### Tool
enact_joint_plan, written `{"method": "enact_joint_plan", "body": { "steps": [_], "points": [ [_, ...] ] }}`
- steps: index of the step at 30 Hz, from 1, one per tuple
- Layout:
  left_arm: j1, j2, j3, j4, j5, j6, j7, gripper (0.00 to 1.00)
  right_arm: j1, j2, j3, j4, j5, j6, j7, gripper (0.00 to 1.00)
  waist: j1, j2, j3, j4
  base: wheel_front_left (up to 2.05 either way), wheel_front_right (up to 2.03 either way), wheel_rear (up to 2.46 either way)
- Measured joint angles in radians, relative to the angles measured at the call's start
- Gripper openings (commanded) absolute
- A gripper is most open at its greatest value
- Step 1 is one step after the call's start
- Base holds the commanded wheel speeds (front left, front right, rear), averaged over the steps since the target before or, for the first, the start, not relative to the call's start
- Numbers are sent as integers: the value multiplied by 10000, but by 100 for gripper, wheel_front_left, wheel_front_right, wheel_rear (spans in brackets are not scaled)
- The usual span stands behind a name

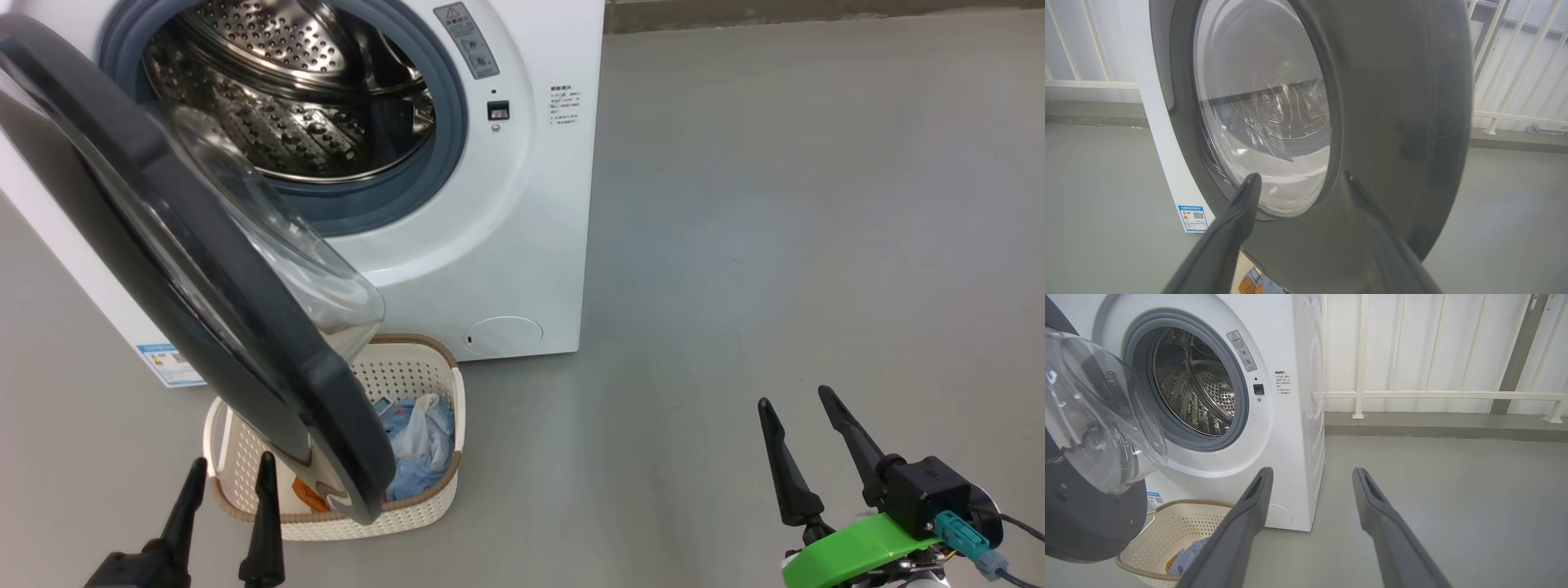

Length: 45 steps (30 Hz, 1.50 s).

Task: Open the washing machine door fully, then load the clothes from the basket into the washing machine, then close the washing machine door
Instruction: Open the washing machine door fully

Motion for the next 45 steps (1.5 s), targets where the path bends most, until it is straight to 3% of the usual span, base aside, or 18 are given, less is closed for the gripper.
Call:
{"method": "enact_joint_plan", "body": {
  "steps": [12,13,14,15,22,30,36,45],
  "points": [
    [0,0,-86,54,0,0,0,100,0,2,6,96,-4,0,0,100,0,0,-5,38,0,0,0],
    [0,0,-84,67,0,0,0,95,0,2,6,98,-4,0,0,100,0,0,-1,34,0,0,0],
    [0,2,-84,77,0,0,0,25,0,2,6,100,-4,0,0,100,0,0,4,30,0,0,0],
    [-1,2,-84,73,-4,0,0,0,0,2,6,105,-4,0,0,100,0,0,8,26,0,0,0],
    [-113,2,270,-1112,-50,0,2,0,0,2,29,138,-2,0,0,100,0,0,52,11,0,0,0],
    [-1090,71,194,-3756,-50,0,-12,0,0,4,86,230,0,0,0,100,0,0,78,-28,0,0,0],
    [-1685,395,-1083,-4878,-196,0,-13,0,-1,4,121,305,88,0,0,100,1,0,186,-82,0,0,0],
    [-1766,470,-3093,-4151,-345,0,-13,0,-13,4,236,756,267,0,0,100,1,1,387,-258,0,0,0]
  ]
}}
